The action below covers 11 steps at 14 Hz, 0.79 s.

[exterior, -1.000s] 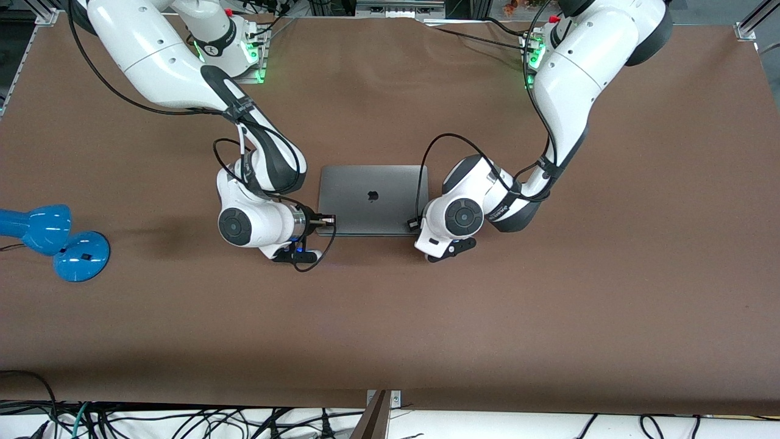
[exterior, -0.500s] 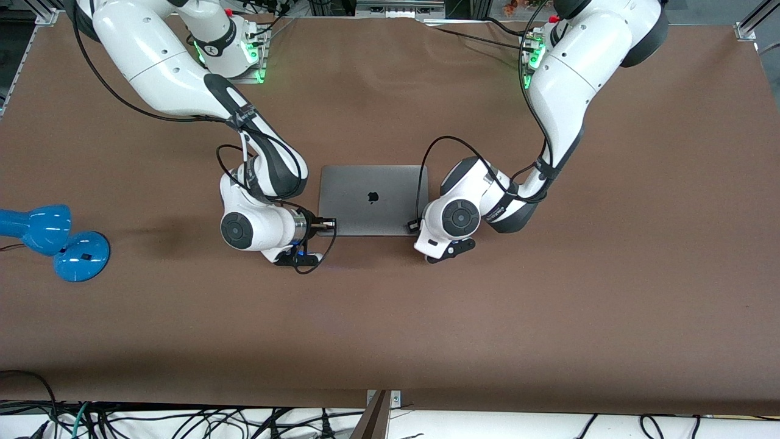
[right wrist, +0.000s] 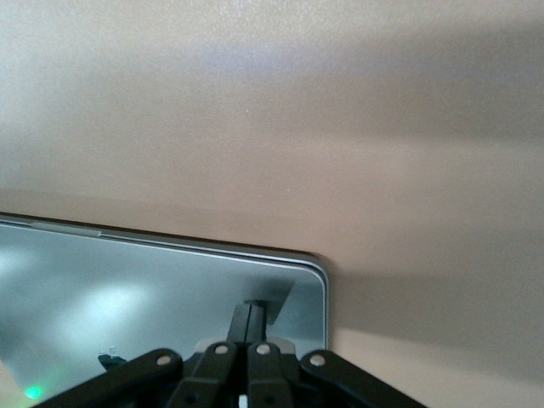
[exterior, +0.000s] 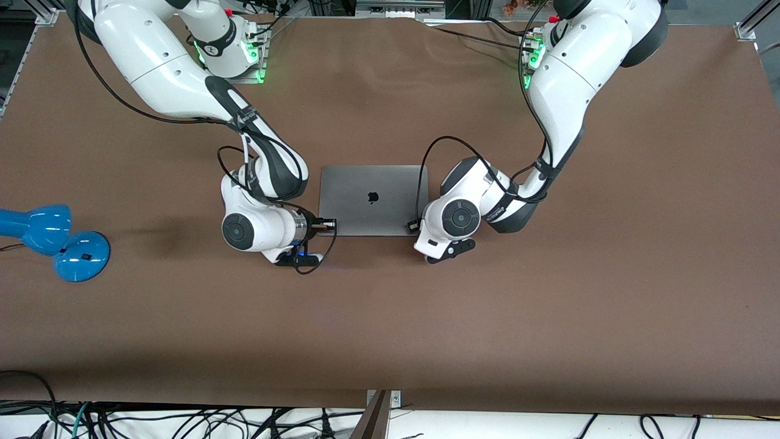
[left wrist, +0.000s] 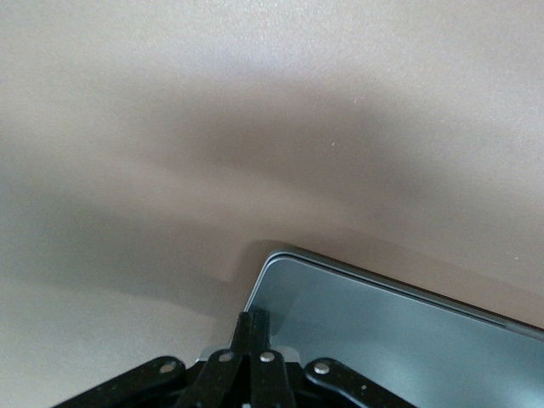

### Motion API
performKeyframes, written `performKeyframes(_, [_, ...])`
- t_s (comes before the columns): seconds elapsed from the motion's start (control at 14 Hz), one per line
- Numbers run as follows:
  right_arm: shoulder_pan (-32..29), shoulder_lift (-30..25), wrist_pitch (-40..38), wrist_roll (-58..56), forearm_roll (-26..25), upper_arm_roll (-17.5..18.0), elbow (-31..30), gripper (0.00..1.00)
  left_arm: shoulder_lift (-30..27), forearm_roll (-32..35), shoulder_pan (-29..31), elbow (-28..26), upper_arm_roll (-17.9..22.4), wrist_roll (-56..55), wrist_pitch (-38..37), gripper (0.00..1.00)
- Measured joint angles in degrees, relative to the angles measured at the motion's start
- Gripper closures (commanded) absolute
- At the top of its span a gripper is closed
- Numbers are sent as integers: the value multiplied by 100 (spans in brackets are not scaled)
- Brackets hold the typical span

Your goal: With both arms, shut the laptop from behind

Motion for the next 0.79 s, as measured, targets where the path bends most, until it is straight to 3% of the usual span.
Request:
performKeyframes(0.07, [0, 1, 1, -5, -1, 0, 1, 100, 0, 0, 0, 1, 1, 0, 0, 96])
performKeyframes(0.14, [0, 1, 1, -8, -1, 0, 2, 95, 0, 0, 0, 6, 3, 0, 2, 52])
performKeyframes(0.21, [0, 1, 1, -8, -1, 0, 2, 84, 0, 0, 0, 16, 8, 0, 6, 1])
performKeyframes(0.29, [-1, 1, 1, -8, -2, 0, 4, 58, 0, 0, 2, 33, 15, 0, 9, 0])
performKeyframes(0.36, [-4, 1, 1, -8, -2, 0, 10, 24, 0, 4, 4, 55, 19, 0, 9, 0])
performKeyframes(0.43, [-6, 0, 4, -8, -2, -6, 21, 2, -1, 21, 6, 81, 21, 0, 9, 0])
performKeyframes(0.64, [6, -32, 7, -134, -117, -113, 115, 0, -20, 106, 16, 163, 21, 0, 9, 0])
performKeyframes(0.79, [7, -133, 9, -260, -511, -134, 205, 0, -50, 110, 40, 216, 21, 30, -1, 0])
